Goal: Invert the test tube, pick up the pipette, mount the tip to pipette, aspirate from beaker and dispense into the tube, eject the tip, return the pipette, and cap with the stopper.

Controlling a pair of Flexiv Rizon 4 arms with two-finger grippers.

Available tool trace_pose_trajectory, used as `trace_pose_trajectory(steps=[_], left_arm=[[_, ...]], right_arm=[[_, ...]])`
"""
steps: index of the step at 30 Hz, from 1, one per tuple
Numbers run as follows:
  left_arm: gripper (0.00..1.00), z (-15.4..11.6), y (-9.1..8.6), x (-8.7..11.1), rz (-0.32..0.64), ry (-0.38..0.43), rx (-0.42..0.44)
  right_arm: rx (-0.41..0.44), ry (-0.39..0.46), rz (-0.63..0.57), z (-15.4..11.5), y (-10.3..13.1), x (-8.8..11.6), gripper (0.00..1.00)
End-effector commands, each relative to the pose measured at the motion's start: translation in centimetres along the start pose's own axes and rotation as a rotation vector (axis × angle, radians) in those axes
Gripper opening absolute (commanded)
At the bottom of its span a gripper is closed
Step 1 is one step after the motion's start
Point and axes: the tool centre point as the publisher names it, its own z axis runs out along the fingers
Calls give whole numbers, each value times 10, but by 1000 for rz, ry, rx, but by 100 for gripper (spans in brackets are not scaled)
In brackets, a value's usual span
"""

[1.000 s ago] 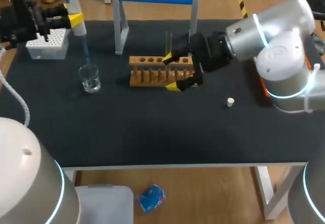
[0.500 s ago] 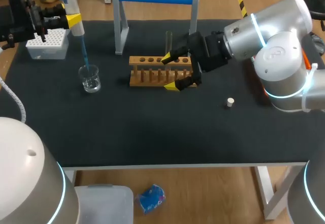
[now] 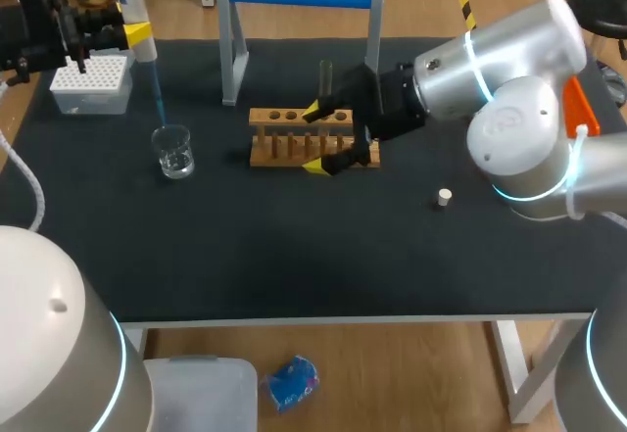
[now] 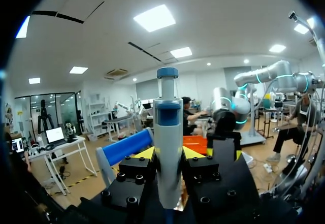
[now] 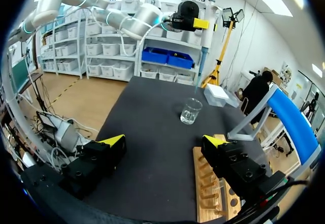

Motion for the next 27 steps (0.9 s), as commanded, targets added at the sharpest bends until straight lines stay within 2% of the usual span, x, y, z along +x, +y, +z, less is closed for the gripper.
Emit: trace_pose_trajectory(steps=[1,22,27], left_arm=[[0,2,11,-11,-10,37,14],[0,6,49,-17,-58,23,25],[0,7,58,-17,-66,20,21]], right_arm=[[11,0,8,10,2,-2,100],[22,26,33,34,3,-9,100],[28,6,44,37,3,-14,100]])
